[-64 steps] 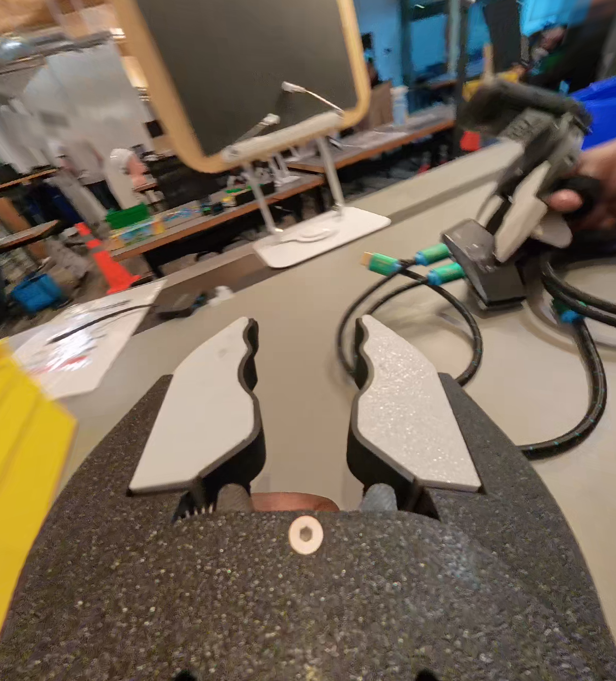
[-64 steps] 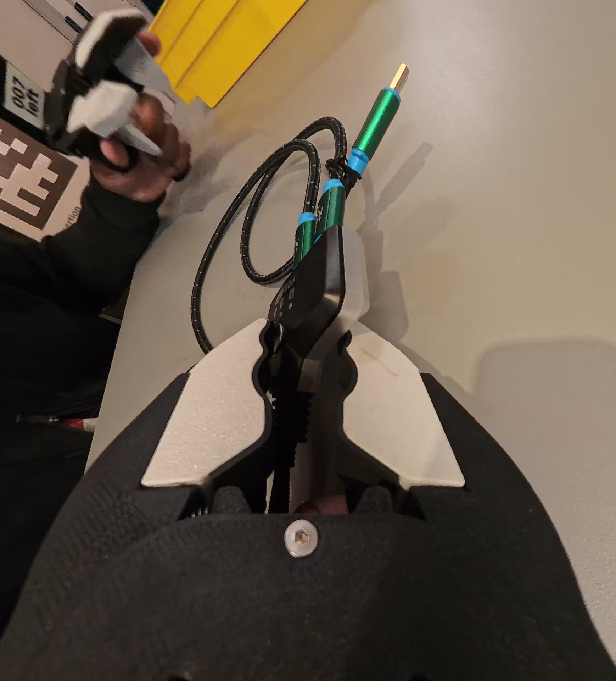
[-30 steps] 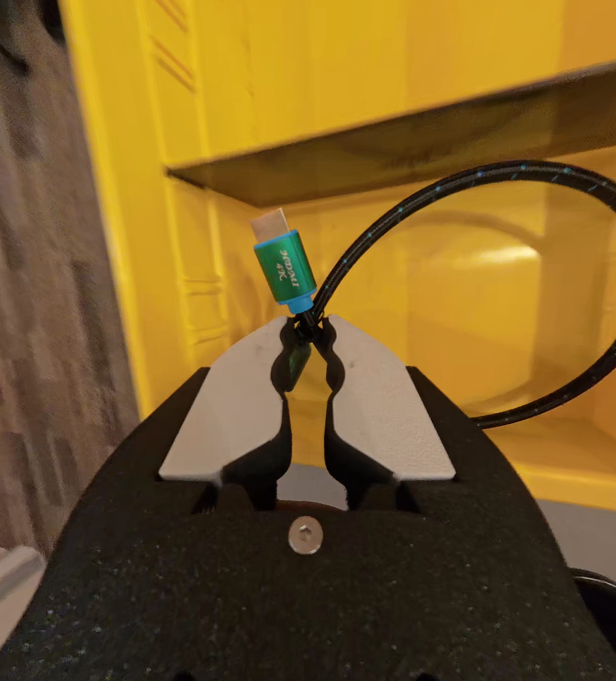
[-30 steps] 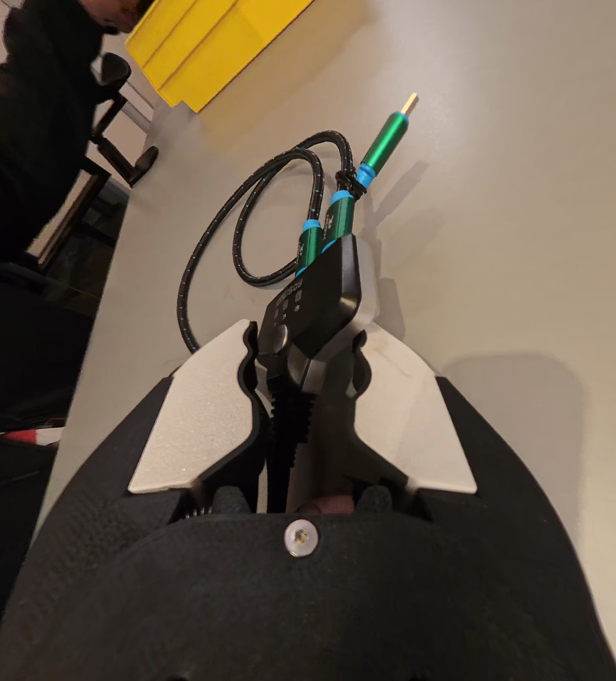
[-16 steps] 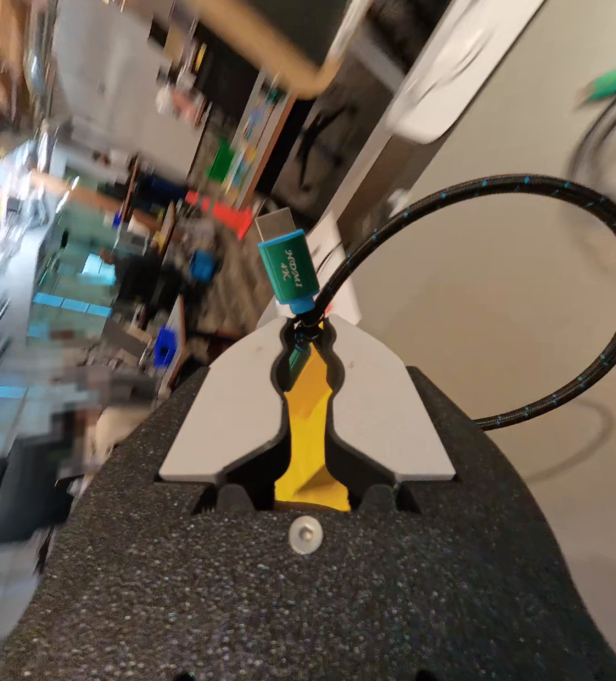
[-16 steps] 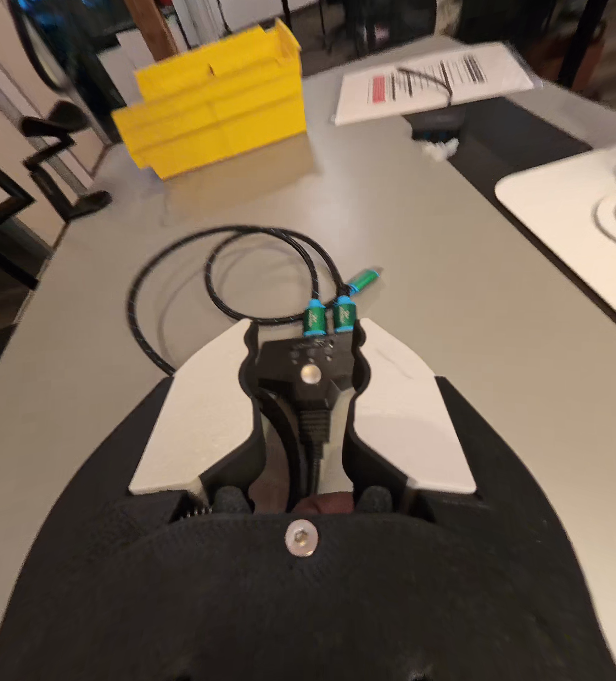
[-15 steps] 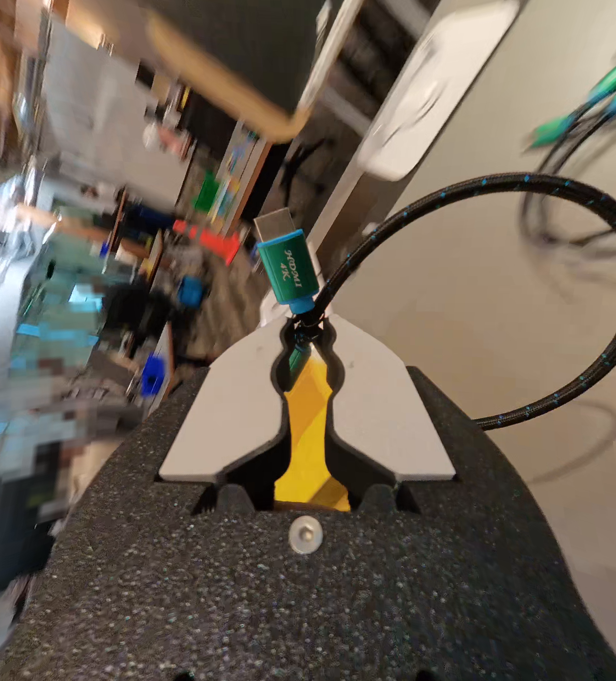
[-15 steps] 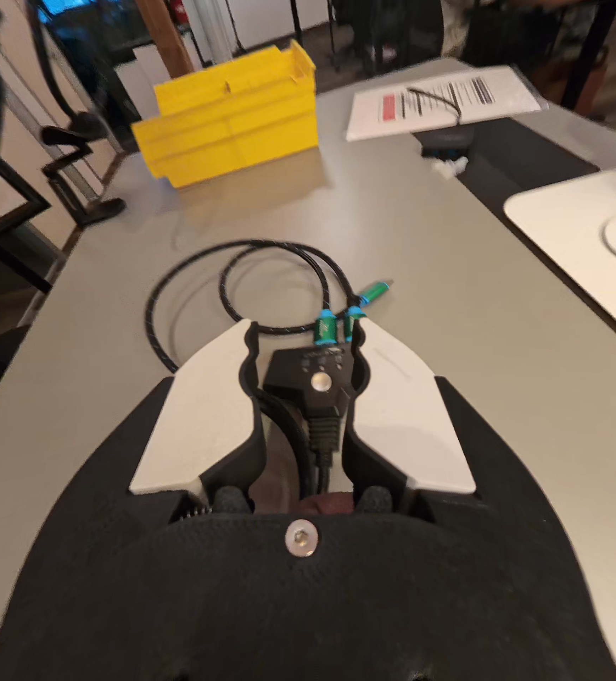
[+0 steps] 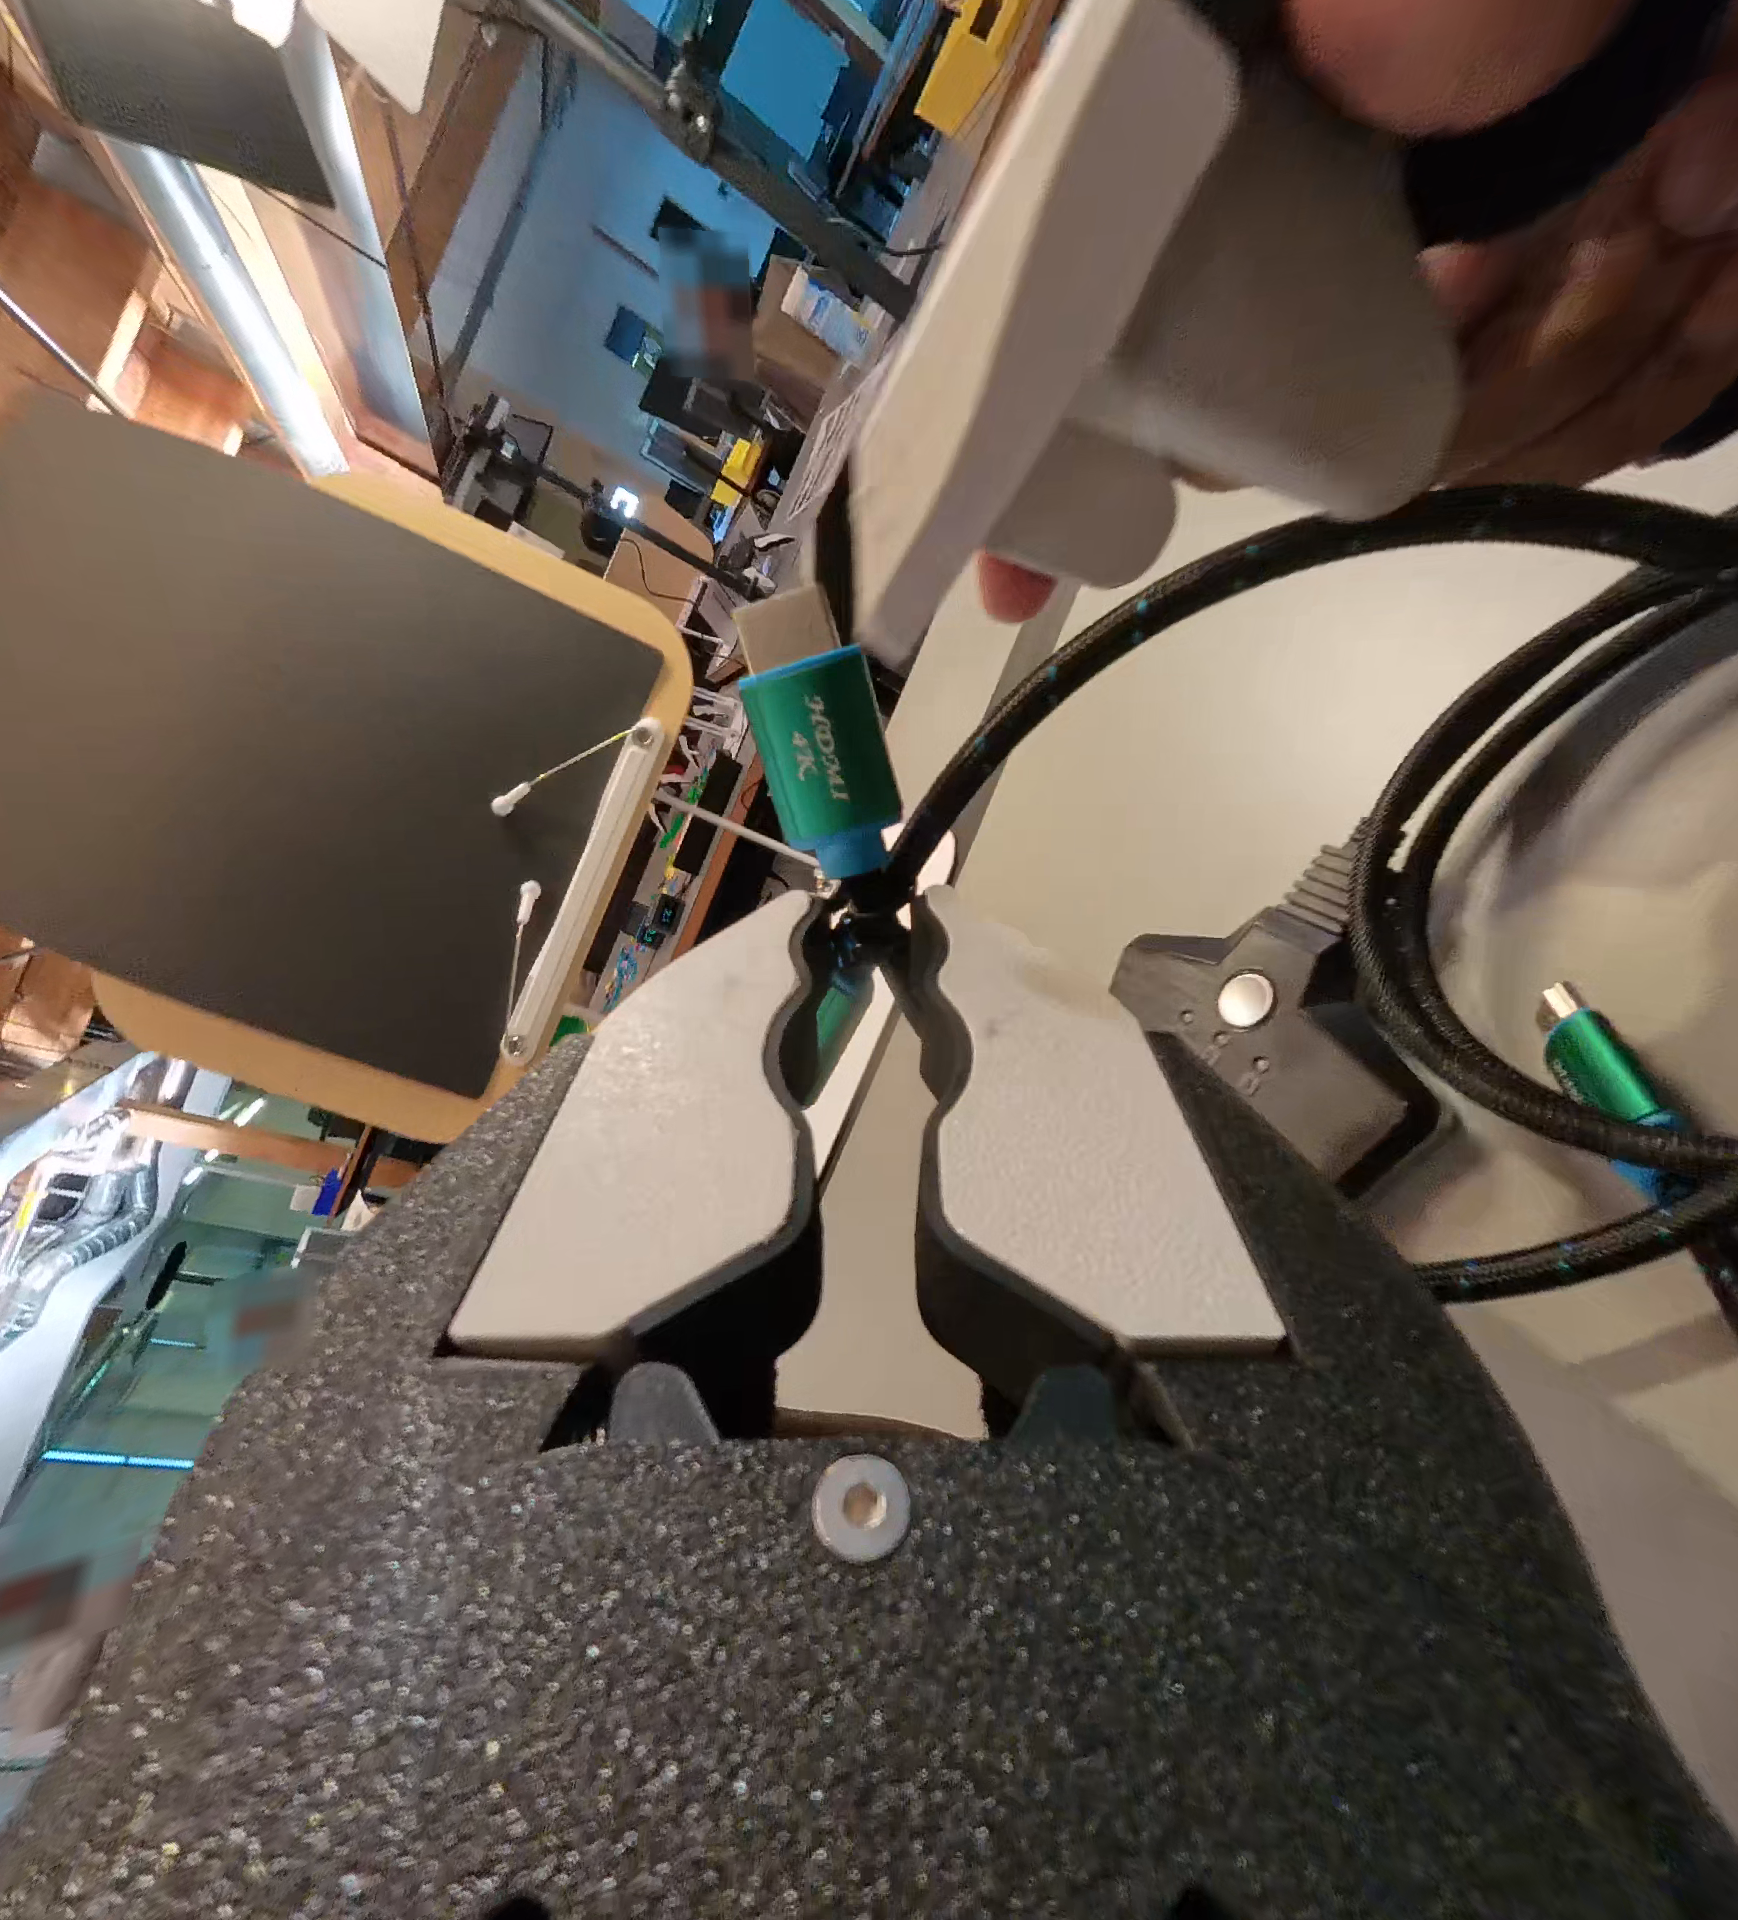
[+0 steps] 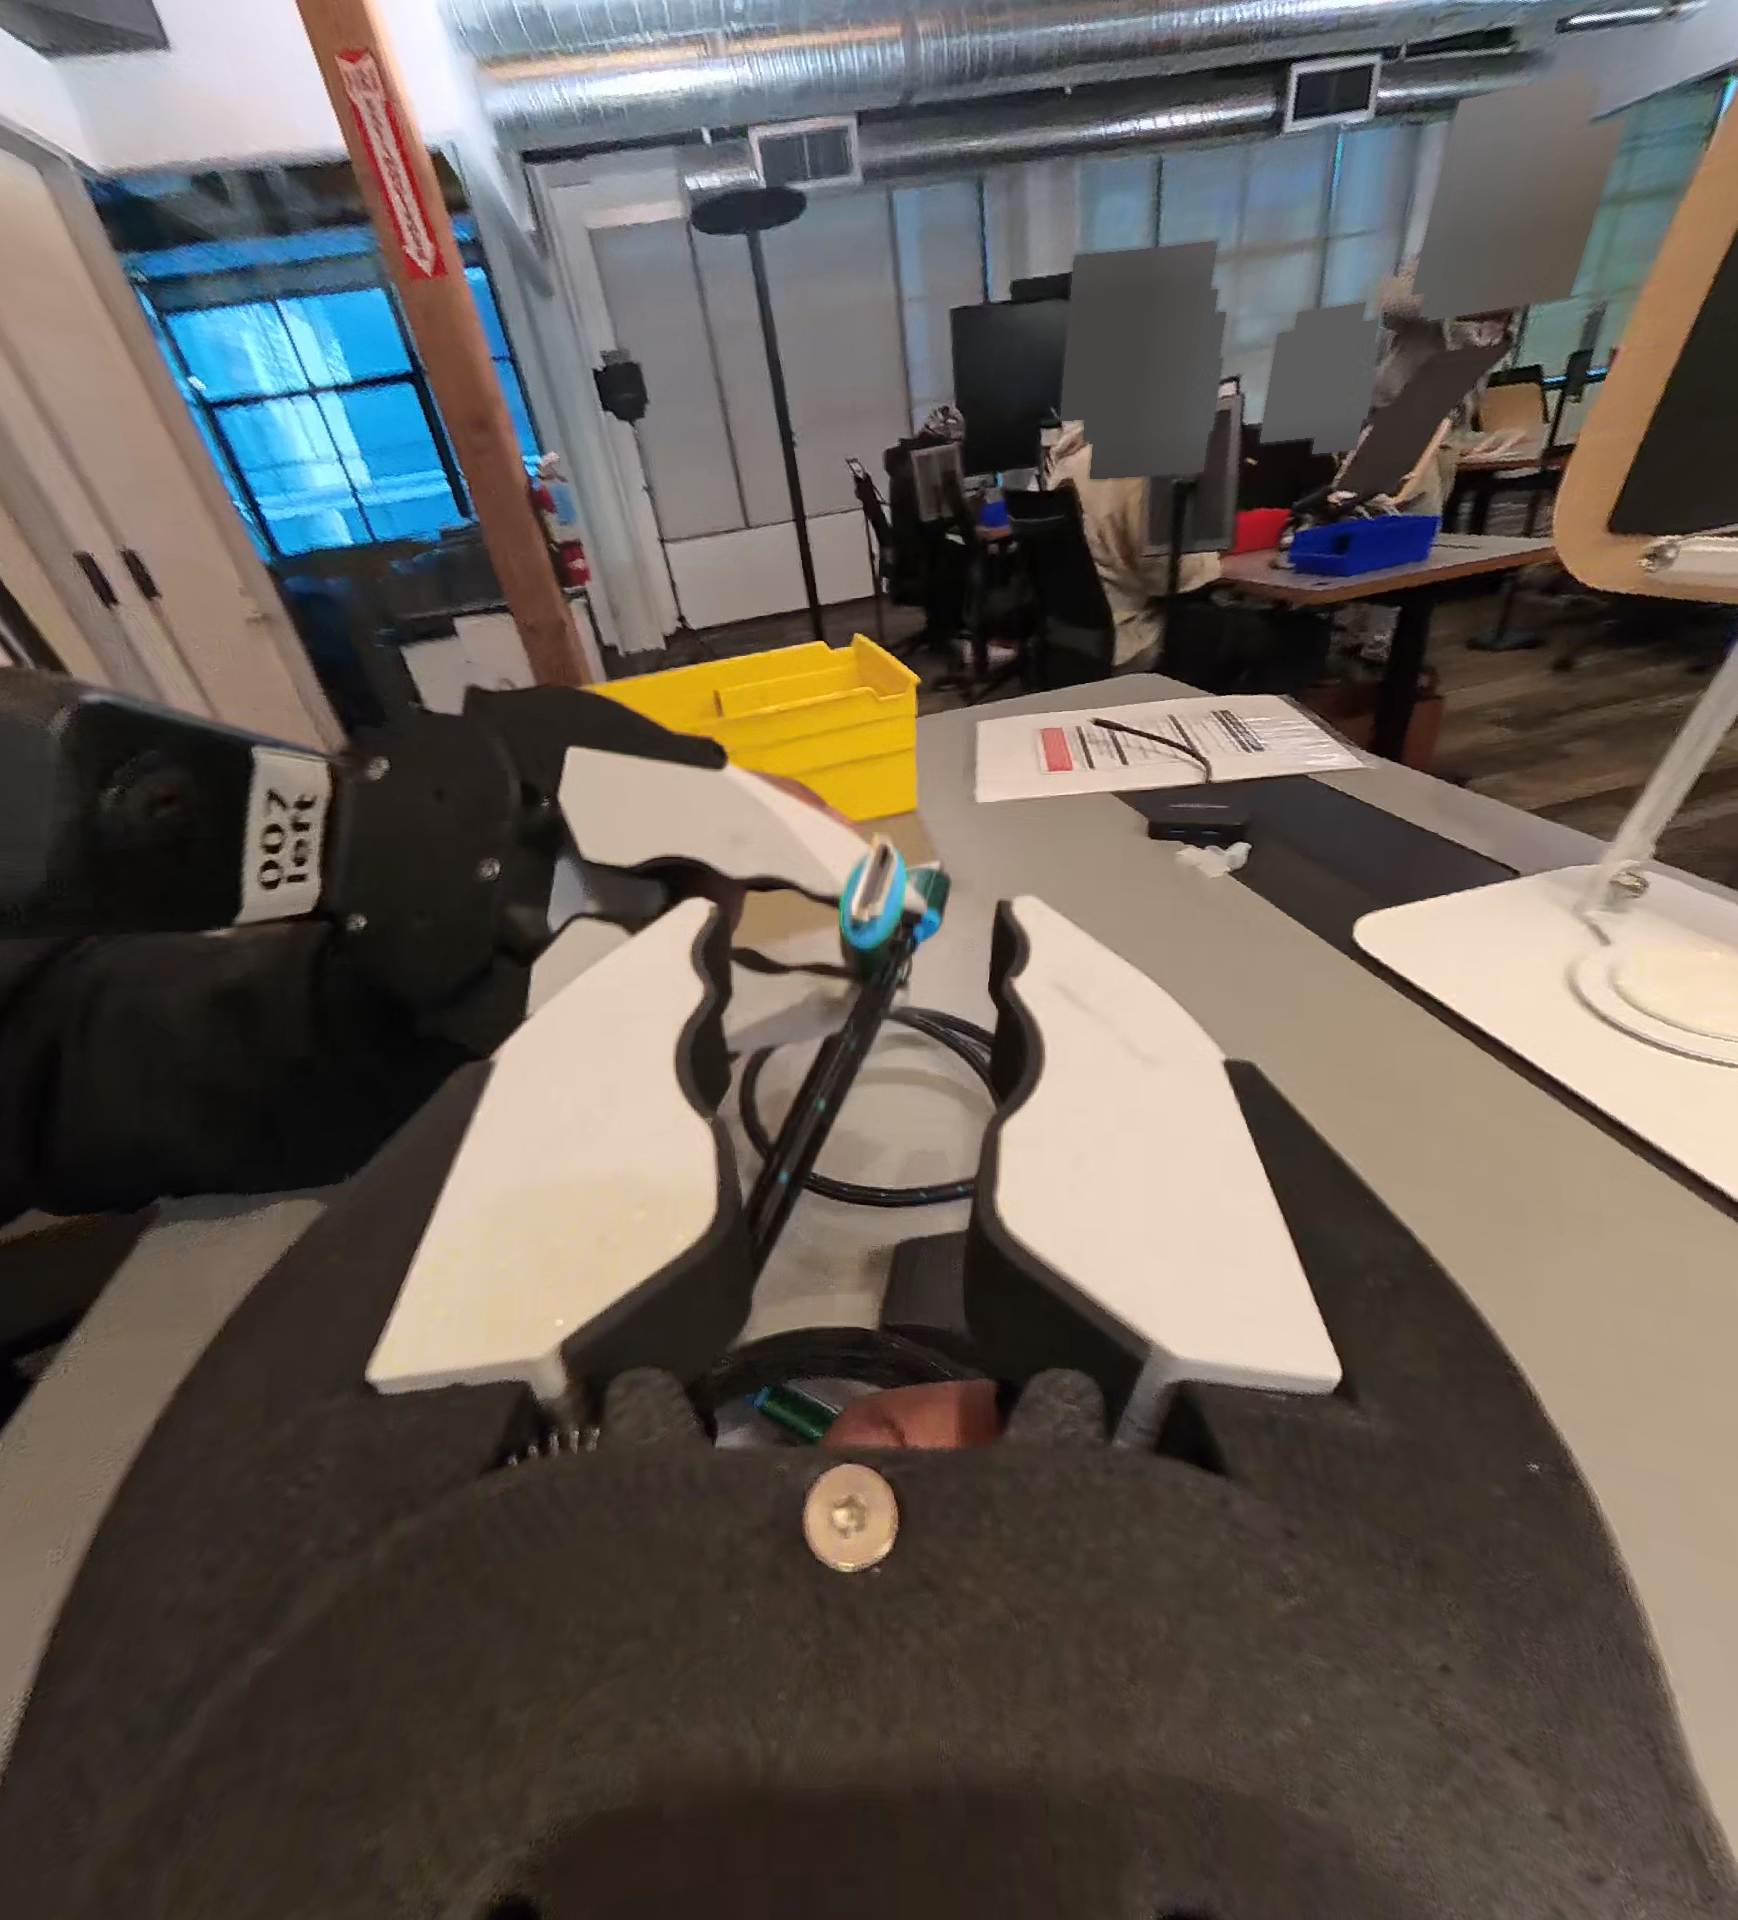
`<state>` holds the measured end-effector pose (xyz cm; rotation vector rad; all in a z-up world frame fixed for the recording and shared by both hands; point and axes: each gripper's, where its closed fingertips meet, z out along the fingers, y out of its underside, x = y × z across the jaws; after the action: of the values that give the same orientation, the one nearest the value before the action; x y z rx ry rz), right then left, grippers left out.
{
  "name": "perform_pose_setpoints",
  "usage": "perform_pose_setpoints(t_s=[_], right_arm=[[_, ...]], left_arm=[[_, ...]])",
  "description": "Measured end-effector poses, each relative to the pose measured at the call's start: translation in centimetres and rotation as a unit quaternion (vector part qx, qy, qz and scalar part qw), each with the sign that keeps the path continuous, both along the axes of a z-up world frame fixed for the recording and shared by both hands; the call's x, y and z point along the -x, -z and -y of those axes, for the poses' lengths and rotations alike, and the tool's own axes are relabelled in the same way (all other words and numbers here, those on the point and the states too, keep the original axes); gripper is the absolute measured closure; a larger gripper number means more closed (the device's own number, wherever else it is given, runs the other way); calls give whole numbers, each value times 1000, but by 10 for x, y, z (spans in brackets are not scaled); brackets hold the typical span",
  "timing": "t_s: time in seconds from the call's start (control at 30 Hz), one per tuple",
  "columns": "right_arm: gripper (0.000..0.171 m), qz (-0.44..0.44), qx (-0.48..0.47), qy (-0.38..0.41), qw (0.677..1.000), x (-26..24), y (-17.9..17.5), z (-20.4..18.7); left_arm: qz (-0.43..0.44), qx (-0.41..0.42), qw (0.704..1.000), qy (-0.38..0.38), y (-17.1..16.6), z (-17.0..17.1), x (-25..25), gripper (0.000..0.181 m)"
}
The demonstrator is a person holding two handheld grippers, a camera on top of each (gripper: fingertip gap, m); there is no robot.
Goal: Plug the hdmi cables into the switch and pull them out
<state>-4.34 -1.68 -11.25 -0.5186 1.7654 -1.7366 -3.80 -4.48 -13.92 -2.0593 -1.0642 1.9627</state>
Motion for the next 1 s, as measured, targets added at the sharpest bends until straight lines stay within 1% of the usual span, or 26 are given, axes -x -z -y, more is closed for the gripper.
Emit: perform_pose_setpoints(t_s=[0.07,0.1,0.13,0.17,0.2,0.27,0.33,0.37,0.43,0.5,0.57,0.63,0.67,0.7,0.73,0.77,0.83,0.87,0.93,1.0], right_arm=[[128,-28,-11,8,1000,-3,9,4],[137,-44,-22,13,999,-5,16,7],[152,-65,-40,19,997,-6,26,11],[153,-82,-51,19,995,-8,34,13],[154,-84,-50,17,995,-11,36,14],[156,-63,-38,9,997,-15,34,15],[158,-28,-20,6,999,-15,28,15],[158,-8,-9,3,1000,-14,24,15],[159,22,5,-10,1000,-12,20,14],[159,42,7,-23,999,-12,20,14],[159,55,9,-37,998,-15,21,13],[159,54,8,-54,997,-21,23,12],[159,51,6,-63,997,-24,24,11],[159,49,5,-70,996,-27,25,11],[159,46,5,-74,996,-30,26,10],[159,42,4,-75,996,-32,27,10],[159,34,3,-76,996,-34,29,10],[159,31,2,-74,997,-34,29,11],[159,38,6,-76,996,-32,27,10],[160,41,9,-70,997,-30,25,11]], left_arm=[[12,15,1000,1,10,-5,5,167],[10,25,1000,4,12,-8,6,167],[1,32,999,5,12,-9,5,167],[-5,26,1000,5,13,-9,3,167],[-7,7,1000,5,17,-7,1,166],[-39,-43,998,23,17,-5,-6,165],[-89,-124,987,51,8,-1,-16,156],[-122,-172,976,57,0,5,-22,152],[-180,-269,944,69,-14,21,-33,144],[-204,-380,898,90,-17,33,-38,134],[-183,-500,837,127,-7,31,-34,123],[-155,-604,761,179,2,19,-30,119],[-147,-644,724,199,5,14,-28,118],[-144,-674,692,212,7,11,-27,118],[-145,-693,670,222,7,9,-26,120],[-141,-703,657,231,8,6,-26,125],[-119,-712,649,240,13,-4,-24,137],[-112,-711,649,246,14,-8,-24,155],[-132,-714,639,254,8,-8,-25,162],[-144,-720,629,256,4,-6,-25,163]])
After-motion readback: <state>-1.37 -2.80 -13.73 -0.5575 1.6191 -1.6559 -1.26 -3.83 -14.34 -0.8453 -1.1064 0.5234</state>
